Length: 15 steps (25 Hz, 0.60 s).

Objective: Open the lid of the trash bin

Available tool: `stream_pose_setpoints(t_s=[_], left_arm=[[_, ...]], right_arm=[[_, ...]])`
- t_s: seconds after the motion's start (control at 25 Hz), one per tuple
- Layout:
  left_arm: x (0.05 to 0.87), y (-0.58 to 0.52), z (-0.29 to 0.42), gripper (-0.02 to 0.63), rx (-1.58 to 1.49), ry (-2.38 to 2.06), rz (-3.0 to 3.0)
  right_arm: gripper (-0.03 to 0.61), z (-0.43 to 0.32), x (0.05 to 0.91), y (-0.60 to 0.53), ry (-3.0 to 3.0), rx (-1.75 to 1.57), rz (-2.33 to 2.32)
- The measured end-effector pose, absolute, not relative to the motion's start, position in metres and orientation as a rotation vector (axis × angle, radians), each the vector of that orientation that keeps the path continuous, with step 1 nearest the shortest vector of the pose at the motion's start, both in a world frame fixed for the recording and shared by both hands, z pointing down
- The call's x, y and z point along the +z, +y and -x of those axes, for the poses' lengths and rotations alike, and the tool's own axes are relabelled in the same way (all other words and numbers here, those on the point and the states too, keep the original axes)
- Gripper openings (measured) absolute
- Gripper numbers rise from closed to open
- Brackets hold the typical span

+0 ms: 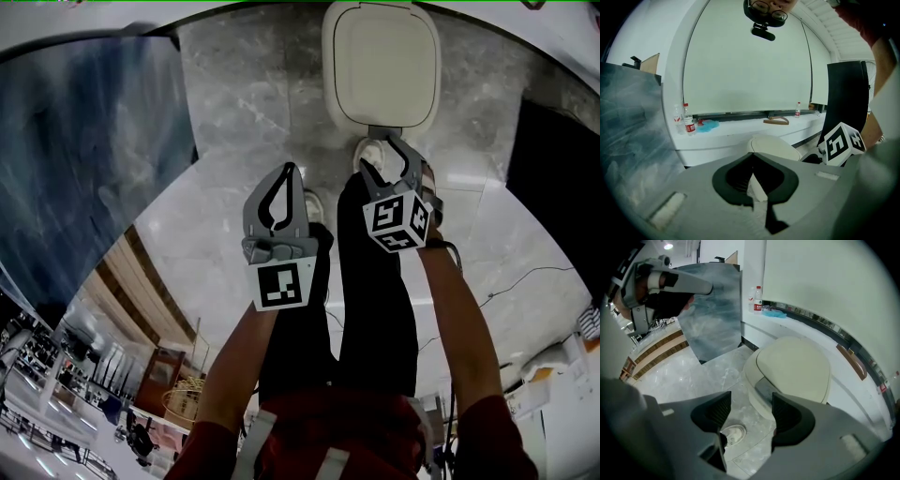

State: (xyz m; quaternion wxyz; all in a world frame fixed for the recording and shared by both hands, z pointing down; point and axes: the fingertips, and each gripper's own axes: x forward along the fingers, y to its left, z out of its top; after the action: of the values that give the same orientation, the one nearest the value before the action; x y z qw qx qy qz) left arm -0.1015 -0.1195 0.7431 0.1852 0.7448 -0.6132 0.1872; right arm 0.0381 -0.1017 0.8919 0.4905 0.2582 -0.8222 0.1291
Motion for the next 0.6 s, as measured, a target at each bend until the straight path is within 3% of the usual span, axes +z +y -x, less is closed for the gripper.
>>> stream_pose_setpoints(t_s=[0.6], left_arm=[[0.746,-0.115,0.09,0.006,0.531,-1.718,-2.11]], right_arm=[[0.281,-0.038,0.899,-0.095,-2.025,0.322,-0.64]])
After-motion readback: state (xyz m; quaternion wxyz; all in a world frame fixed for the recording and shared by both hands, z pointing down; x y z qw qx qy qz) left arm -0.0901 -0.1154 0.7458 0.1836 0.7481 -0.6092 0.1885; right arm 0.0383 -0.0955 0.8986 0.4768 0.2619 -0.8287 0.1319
